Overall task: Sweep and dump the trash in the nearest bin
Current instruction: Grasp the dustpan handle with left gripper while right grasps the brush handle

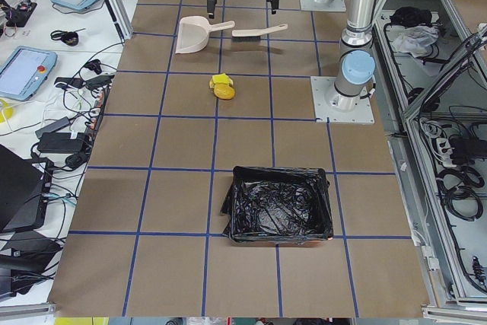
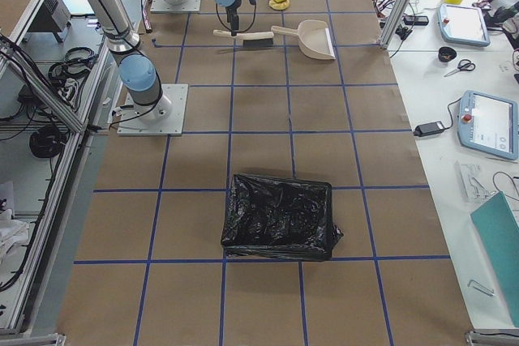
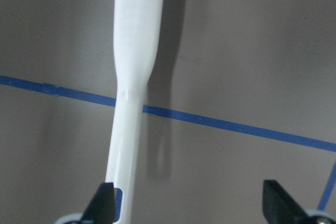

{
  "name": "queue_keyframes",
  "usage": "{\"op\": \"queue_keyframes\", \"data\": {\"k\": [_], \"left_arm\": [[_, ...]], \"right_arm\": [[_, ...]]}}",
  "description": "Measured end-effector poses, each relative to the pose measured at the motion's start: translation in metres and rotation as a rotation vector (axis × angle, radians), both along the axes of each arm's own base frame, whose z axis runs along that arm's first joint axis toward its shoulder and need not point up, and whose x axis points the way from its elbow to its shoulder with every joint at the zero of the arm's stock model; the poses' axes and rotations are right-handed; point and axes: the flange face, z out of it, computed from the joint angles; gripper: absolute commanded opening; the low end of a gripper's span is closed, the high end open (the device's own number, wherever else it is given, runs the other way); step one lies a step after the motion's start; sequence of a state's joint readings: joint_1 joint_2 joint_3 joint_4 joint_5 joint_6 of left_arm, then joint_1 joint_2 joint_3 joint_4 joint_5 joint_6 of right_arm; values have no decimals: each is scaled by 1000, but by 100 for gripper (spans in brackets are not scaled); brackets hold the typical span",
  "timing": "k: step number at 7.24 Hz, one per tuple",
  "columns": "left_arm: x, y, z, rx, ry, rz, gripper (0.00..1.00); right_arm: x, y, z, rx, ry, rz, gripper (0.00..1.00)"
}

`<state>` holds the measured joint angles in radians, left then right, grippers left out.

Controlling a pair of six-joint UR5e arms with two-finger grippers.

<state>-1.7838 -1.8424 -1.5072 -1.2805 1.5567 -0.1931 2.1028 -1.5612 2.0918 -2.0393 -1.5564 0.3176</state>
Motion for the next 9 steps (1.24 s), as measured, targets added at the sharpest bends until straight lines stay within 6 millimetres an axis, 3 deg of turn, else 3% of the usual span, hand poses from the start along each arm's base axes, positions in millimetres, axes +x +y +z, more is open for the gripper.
{"op": "queue_keyframes", "data": {"k": [1, 3, 5, 6, 7, 8, 9], "left_arm": [[-22, -4, -19, 5, 9, 18, 100], [-65, -5, -59, 24, 19, -19, 100], [-91, -6, -100, 55, 2, -111, 100], [-98, -6, -118, 77, -7, -143, 100], [-105, -5, -135, 102, -14, -165, 100], [-108, -3, -148, 127, -18, -178, 97], [-109, -2, -156, 145, -21, -183, 86]], "right_arm": [[17, 14, -17, 3, -9, 7, 97], [46, 32, -44, -1, -13, 26, 81], [51, 37, -53, -7, 6, 39, 78], [49, 39, -56, -7, 16, 43, 65], [47, 40, -58, -6, 21, 44, 63], [46, 40, -58, -6, 22, 40, 51], [44, 39, -58, -5, 23, 34, 27]]}}
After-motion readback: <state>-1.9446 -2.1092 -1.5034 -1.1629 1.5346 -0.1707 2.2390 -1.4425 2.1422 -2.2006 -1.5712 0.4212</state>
